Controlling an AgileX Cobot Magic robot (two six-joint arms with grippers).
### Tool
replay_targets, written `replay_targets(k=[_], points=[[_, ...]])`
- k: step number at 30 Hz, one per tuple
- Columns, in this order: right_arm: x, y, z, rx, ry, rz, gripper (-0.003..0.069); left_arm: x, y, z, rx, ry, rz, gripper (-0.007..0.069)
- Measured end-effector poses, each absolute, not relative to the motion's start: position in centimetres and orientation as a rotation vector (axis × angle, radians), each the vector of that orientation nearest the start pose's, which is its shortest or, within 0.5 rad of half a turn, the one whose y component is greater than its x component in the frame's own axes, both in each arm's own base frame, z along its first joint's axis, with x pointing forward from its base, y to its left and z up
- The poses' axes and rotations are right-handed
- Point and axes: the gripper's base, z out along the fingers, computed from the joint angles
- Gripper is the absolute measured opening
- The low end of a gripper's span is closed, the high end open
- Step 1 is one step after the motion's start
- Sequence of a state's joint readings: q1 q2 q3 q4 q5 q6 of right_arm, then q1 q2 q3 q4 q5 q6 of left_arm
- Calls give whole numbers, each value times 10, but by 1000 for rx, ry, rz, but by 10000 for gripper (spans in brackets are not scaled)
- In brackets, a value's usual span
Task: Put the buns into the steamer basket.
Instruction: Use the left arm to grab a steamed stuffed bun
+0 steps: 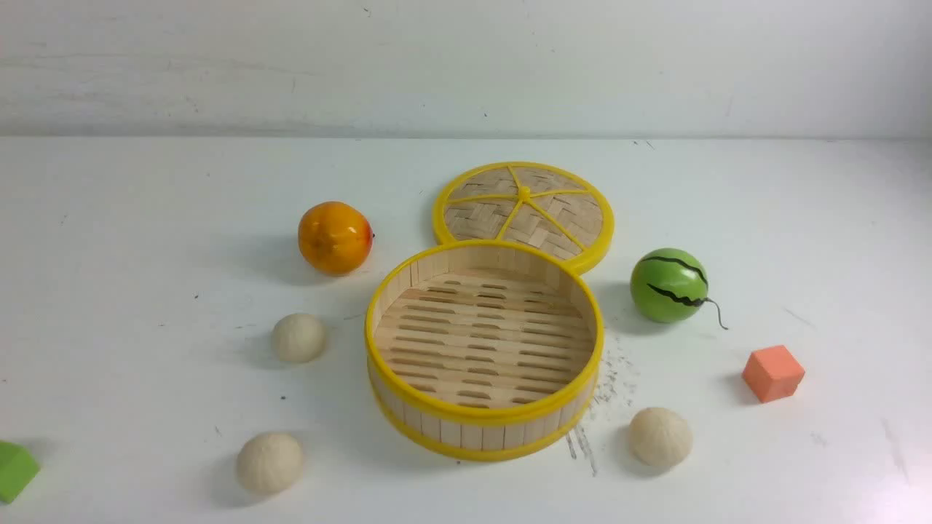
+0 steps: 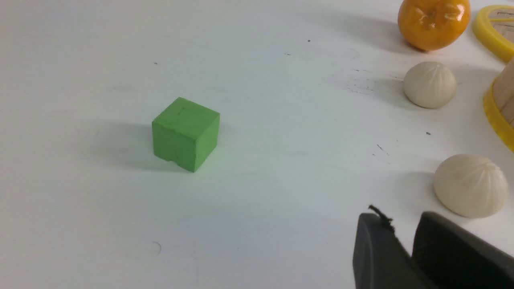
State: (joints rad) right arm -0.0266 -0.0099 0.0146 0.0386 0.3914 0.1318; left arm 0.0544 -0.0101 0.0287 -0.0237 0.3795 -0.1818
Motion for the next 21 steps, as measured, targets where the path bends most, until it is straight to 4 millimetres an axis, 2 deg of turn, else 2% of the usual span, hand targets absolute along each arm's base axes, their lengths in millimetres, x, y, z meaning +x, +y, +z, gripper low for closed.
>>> replay_targets(k=[21], points=[[52, 0, 174, 172, 1873, 111, 239, 52, 2, 170, -237, 1869, -111, 155]])
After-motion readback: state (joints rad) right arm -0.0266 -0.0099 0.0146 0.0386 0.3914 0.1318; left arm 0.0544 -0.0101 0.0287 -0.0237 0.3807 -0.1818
